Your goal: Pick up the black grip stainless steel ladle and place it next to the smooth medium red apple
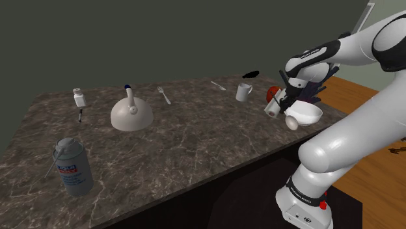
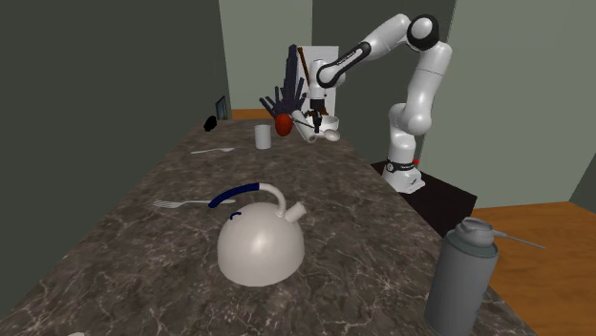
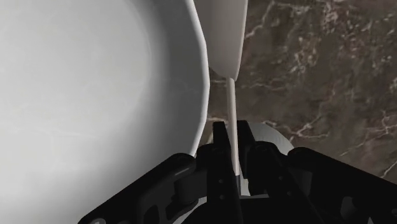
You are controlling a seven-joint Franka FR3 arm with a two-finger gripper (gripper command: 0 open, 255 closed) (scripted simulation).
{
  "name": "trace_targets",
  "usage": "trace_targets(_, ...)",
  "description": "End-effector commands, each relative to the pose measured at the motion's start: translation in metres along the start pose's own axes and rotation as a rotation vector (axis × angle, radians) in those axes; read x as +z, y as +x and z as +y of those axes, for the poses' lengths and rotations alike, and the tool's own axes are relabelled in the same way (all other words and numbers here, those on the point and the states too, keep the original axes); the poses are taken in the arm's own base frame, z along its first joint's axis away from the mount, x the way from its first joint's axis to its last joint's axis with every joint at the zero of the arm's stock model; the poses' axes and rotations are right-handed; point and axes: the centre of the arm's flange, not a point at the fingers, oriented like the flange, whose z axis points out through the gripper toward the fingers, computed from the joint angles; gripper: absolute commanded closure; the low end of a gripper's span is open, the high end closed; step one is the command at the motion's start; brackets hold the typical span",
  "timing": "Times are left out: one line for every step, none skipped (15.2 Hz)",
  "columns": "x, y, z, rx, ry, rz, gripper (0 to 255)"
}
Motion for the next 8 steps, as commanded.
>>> trace_targets(0.0285, -0.0025, 0.0039, 0.011, 0.004, -0.032, 255)
trace_targets(0.0285, -0.0025, 0.0039, 0.011, 0.004, -0.032, 255)
trace_targets(0.0285, -0.0025, 0.0039, 0.011, 0.004, -0.032, 255)
trace_targets(0.0285, -0.0025, 0.0039, 0.011, 0.004, -0.032, 255)
trace_targets(0.0285, -0.0025, 0.0039, 0.011, 0.004, -0.032, 255)
trace_targets(0.0285, -0.0025, 0.0039, 0.011, 0.004, -0.032, 255)
trace_targets(0.0285, -0.0025, 0.0039, 0.011, 0.004, -0.032, 255)
trace_targets(0.0285, -0.0025, 0.0039, 0.011, 0.004, -0.032, 255)
